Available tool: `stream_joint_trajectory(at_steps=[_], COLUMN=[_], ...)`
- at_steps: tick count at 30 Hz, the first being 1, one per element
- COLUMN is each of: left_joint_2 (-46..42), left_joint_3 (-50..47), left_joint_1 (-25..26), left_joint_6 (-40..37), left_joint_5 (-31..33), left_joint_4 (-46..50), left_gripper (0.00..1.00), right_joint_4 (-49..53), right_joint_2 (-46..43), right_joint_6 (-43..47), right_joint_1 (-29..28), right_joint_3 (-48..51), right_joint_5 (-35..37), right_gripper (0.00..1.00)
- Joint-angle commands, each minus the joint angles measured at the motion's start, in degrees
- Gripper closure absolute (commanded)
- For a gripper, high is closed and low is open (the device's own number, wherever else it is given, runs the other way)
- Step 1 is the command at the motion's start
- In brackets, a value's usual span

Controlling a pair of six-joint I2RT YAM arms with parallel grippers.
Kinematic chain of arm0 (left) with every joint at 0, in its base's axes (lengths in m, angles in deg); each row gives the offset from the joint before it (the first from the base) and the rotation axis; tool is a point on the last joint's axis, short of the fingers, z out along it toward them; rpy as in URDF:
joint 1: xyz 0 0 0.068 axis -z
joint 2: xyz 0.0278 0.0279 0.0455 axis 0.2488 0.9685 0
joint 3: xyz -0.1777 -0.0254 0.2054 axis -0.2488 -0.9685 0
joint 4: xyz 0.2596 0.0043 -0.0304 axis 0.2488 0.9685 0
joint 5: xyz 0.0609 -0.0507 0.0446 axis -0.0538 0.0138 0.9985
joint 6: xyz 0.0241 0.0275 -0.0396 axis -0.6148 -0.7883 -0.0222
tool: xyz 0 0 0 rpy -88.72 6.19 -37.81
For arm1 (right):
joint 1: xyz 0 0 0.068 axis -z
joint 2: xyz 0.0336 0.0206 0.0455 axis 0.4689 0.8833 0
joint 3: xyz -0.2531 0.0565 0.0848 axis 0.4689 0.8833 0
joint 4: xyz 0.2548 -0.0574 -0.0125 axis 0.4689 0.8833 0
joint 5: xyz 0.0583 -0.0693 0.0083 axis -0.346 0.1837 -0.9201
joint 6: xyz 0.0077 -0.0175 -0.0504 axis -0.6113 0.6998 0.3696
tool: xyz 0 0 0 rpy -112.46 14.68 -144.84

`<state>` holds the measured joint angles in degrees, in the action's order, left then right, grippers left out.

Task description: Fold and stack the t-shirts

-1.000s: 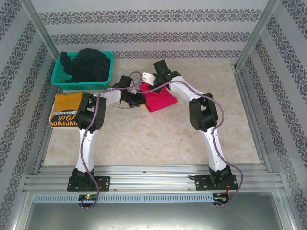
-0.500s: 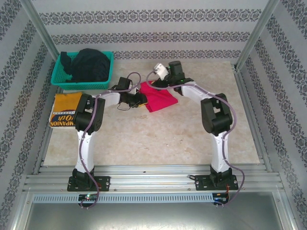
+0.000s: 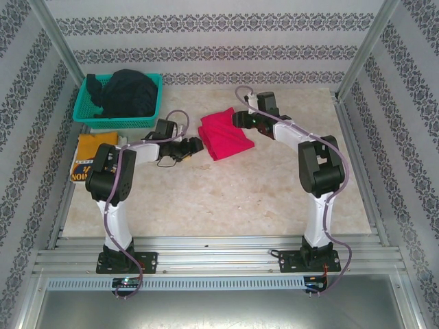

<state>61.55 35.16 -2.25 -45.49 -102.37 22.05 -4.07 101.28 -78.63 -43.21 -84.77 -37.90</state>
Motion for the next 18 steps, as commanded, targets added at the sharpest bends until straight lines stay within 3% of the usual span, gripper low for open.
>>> stream_joint_trajectory(at_steps=[1,3,7,13,15,18], left_joint_2=[-0.78,-1.4,-2.29,-2.39,-2.51,-2.57], left_joint_3=[-3.04,-3.22,-3.02,-2.27,-2.12,-1.2], left_joint_1=[-1.36,-1.36,-1.35,-1.27,-1.22,-0.88], left_joint_6=[1.33,1.42,0.93,0.54,0.96,0.91], left_joint_5=[6.25,6.81,7.73,7.07,6.45,5.77], left_joint_4=[1.47,1.25,1.88,2.27,1.87,1.85], left_gripper=[0.13,0.01,0.0,0.0,0.0,0.01], right_joint_4=[8.49,10.75,10.21,3.33,1.87,-1.26], right_joint_2=[3.74,5.31,4.1,-4.76,-8.15,-12.97], right_joint_6=[-5.79,-6.49,-9.5,-16.21,-16.55,-16.34], right_joint_1=[-1.5,-2.6,-4.55,-9.01,-9.63,-9.14], right_joint_3=[-2.82,-3.52,0.93,15.58,18.66,21.33], right_joint_5=[-1.46,-0.76,1.13,5.01,5.67,6.32], right_gripper=[0.5,0.55,0.59,0.6,0.57,0.44])
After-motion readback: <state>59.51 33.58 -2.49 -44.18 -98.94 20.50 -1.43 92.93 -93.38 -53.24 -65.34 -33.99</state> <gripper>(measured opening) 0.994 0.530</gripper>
